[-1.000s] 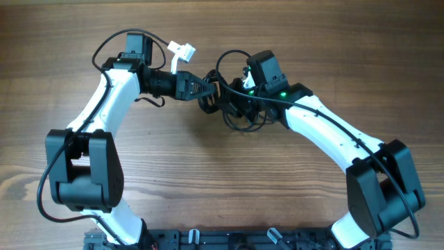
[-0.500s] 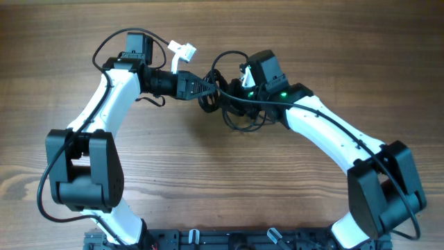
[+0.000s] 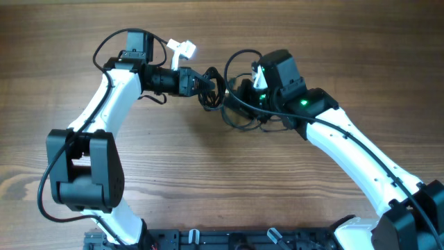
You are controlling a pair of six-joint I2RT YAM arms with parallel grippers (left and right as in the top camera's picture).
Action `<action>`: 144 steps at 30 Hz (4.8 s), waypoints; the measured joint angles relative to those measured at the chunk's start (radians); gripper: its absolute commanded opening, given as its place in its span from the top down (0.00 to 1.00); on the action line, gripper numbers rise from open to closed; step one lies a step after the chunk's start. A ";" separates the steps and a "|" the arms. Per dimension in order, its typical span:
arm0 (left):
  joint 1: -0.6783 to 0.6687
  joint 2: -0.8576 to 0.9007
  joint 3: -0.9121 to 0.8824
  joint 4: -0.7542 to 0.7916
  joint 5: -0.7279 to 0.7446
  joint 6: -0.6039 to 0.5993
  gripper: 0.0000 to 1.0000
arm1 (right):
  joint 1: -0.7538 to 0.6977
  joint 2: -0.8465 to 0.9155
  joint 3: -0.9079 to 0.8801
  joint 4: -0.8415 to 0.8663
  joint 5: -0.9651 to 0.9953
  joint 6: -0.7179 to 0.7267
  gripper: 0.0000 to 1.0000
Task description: Untangle cables
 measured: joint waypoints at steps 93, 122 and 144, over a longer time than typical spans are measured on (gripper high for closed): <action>-0.078 0.000 0.000 -0.014 -0.055 0.098 0.96 | -0.013 0.173 0.000 0.013 -0.055 0.077 0.66; -0.078 0.000 0.000 -0.070 0.064 0.192 0.96 | -0.012 0.173 0.000 0.082 0.067 0.453 0.60; -0.097 0.000 0.000 -0.067 0.052 0.196 0.96 | 0.032 0.173 -0.001 0.076 0.021 0.488 0.62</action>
